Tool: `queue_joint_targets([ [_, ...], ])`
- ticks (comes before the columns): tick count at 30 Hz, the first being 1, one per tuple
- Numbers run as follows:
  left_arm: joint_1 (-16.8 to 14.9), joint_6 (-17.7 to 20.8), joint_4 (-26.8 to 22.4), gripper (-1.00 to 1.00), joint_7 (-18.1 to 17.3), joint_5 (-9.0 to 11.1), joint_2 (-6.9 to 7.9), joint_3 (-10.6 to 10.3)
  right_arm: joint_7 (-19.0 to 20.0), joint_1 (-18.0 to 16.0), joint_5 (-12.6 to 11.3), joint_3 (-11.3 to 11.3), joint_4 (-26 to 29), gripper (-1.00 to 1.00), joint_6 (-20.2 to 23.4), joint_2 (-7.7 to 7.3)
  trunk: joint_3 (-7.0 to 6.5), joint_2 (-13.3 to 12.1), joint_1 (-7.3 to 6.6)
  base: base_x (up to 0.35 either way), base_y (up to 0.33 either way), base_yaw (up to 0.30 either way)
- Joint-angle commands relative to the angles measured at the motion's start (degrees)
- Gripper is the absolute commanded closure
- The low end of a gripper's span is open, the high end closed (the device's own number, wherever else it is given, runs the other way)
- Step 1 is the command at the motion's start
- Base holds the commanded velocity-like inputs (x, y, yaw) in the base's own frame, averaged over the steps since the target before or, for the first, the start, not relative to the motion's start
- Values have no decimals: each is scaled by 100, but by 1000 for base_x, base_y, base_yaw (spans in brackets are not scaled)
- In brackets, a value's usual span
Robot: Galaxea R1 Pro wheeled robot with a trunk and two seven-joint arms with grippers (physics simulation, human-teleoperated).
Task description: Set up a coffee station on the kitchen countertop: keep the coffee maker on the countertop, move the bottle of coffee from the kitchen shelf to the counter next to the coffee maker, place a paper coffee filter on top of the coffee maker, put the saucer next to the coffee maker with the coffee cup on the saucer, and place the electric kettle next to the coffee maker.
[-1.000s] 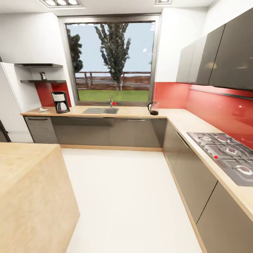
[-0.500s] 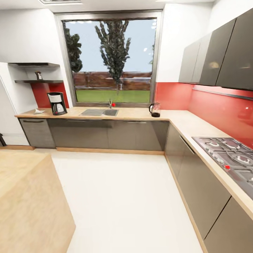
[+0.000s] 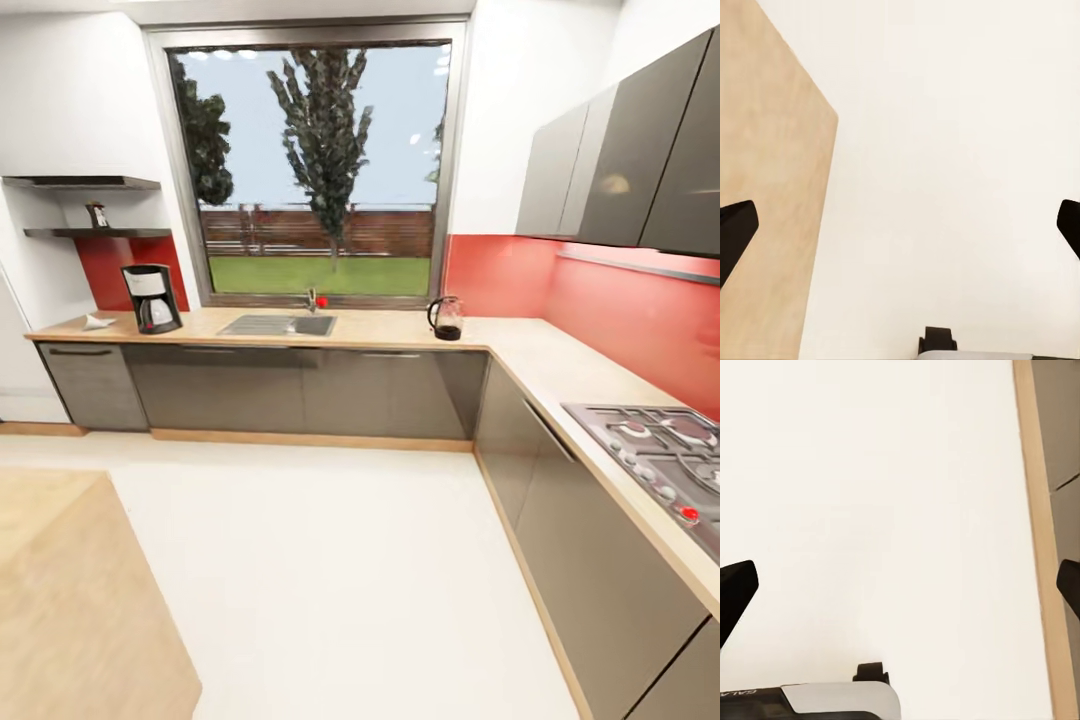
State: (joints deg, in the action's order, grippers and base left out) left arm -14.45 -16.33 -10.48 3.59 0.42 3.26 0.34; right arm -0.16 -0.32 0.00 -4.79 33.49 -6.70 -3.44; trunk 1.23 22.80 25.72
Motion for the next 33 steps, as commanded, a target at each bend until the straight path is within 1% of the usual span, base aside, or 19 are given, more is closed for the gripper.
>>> queue_joint_targets([
  [1,-5,-21,4,-100,10,3,0,1,-2,-3,0,-5,0,-100,-15,1,13,12,7,338,0,0],
  [13,-5,-22,3,-100,10,3,0,1,-5,-3,0,-5,-6,-100,-15,1,13,12,7,338,0,0],
  [21,-5,-28,-4,-100,10,18,0,1,-10,-3,0,26,-18,-100,-15,45,13,12,7,338,0,0],
  [33,-5,-29,-42,-100,10,15,-1,1,-10,-3,-8,25,-27,-100,-12,64,13,12,7,338,0,0],
])
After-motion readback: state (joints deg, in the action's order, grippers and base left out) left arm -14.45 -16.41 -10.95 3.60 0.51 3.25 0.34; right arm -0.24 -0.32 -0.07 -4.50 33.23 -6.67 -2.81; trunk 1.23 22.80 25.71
